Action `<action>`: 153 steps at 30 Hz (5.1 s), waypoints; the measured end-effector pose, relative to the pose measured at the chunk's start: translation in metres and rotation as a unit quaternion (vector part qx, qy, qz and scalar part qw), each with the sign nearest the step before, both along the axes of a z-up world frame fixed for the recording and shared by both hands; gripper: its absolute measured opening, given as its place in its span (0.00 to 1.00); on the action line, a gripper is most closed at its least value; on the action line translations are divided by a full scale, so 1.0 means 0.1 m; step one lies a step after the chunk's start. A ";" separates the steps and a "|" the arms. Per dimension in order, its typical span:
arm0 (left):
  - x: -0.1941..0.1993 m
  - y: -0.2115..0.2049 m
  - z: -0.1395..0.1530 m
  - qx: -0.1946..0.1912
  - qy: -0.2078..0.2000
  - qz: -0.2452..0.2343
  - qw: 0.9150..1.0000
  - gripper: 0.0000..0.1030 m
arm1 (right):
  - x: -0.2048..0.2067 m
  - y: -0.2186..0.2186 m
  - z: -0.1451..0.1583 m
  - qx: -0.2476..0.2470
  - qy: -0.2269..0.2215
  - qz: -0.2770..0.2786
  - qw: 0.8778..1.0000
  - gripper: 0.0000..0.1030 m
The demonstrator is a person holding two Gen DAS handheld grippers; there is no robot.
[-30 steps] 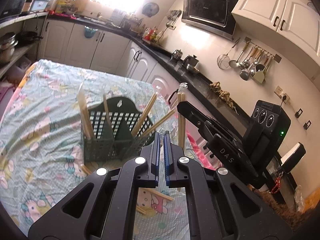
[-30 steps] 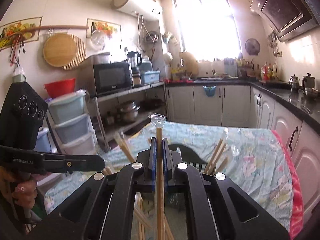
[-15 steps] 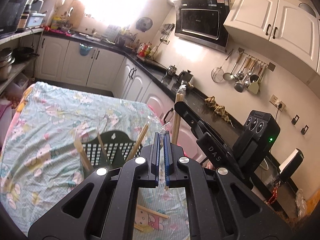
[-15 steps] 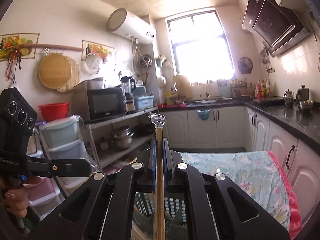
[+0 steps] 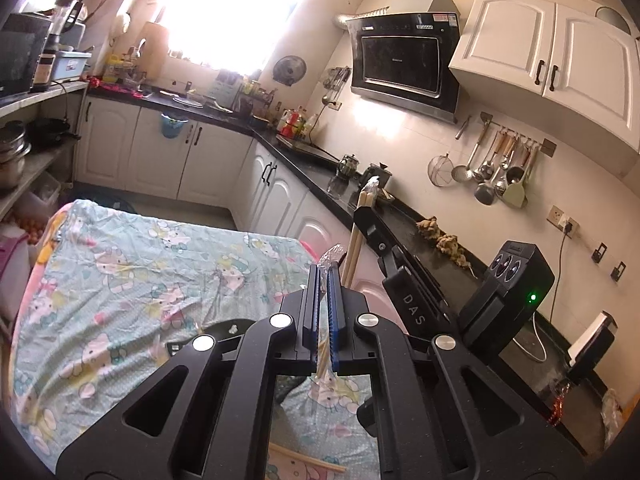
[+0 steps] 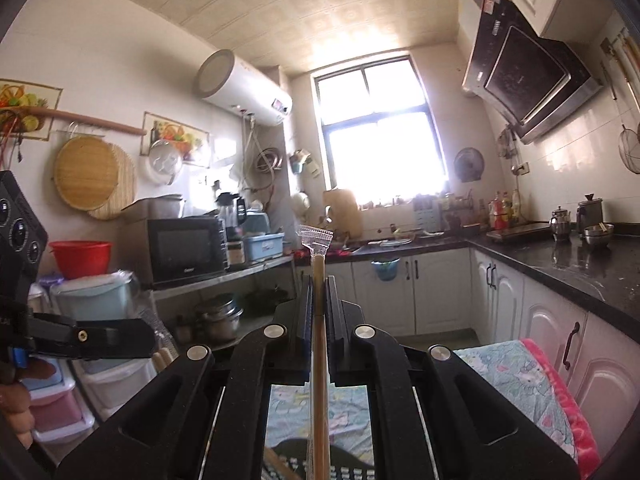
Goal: Organize utensils
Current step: 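Lift the chopstick upright with the right tool above the caddy, then lower the chopstick into the caddy and open the right tool, then withdraw the open right tool and move it toward the chopsticks on the cloth, then lower the right tool beside the caddy and close on a wooden chopstick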
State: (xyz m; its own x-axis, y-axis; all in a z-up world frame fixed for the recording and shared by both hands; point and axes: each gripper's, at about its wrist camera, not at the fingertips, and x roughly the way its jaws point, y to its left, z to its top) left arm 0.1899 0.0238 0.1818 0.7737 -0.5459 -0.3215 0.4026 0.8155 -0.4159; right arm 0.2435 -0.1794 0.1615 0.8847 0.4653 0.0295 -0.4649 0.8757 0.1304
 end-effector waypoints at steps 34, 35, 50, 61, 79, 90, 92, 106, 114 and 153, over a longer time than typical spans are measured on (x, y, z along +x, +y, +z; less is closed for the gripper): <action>0.32 0.07 -0.61 0.011 0.046 0.030 0.998 0.02 | 0.30 0.27 -0.73 -0.016 -0.006 -0.096 0.995 0.06; 0.32 0.07 -0.62 0.011 0.047 0.031 0.998 0.02 | 0.30 0.26 -0.75 -0.015 -0.003 -0.095 0.995 0.06; 0.24 0.16 -0.70 0.015 0.055 0.047 0.997 0.28 | 0.12 0.04 -0.89 -0.016 0.057 -0.065 0.996 0.38; 0.02 0.21 -0.61 0.033 0.026 0.073 0.996 0.64 | -0.18 -0.06 -0.83 -0.039 0.092 -0.029 0.995 0.52; -0.34 0.28 -0.66 0.049 0.019 0.102 0.993 0.90 | -0.64 -0.04 -0.81 -0.070 0.116 0.012 0.991 0.61; -0.47 0.37 -0.85 0.051 0.032 0.116 0.991 0.90 | -0.84 0.03 -0.83 -0.102 0.113 0.026 0.988 0.63; -0.49 0.36 -0.88 0.054 0.034 0.116 0.991 0.90 | -0.88 0.05 -0.84 -0.107 0.114 0.031 0.987 0.63; -0.58 0.45 -1.19 0.058 0.066 0.121 0.989 0.90 | -1.03 0.19 -0.99 -0.153 0.133 0.063 0.977 0.64; -0.57 0.44 -1.40 0.064 0.087 0.118 0.987 0.90 | -1.03 0.25 -1.13 -0.180 0.154 0.074 0.969 0.64; 0.21 0.32 -2.65 0.022 0.296 0.082 0.951 0.48 | -0.31 0.81 -2.39 -0.320 0.349 0.135 0.870 0.36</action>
State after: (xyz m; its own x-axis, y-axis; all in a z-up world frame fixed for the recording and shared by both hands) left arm 0.2108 0.0556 -0.0835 0.5239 -0.4086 -0.7474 -0.0261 0.8693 -0.4936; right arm 0.2123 -0.0984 -0.0778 0.4389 0.3824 -0.8131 -0.6672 0.7448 -0.0099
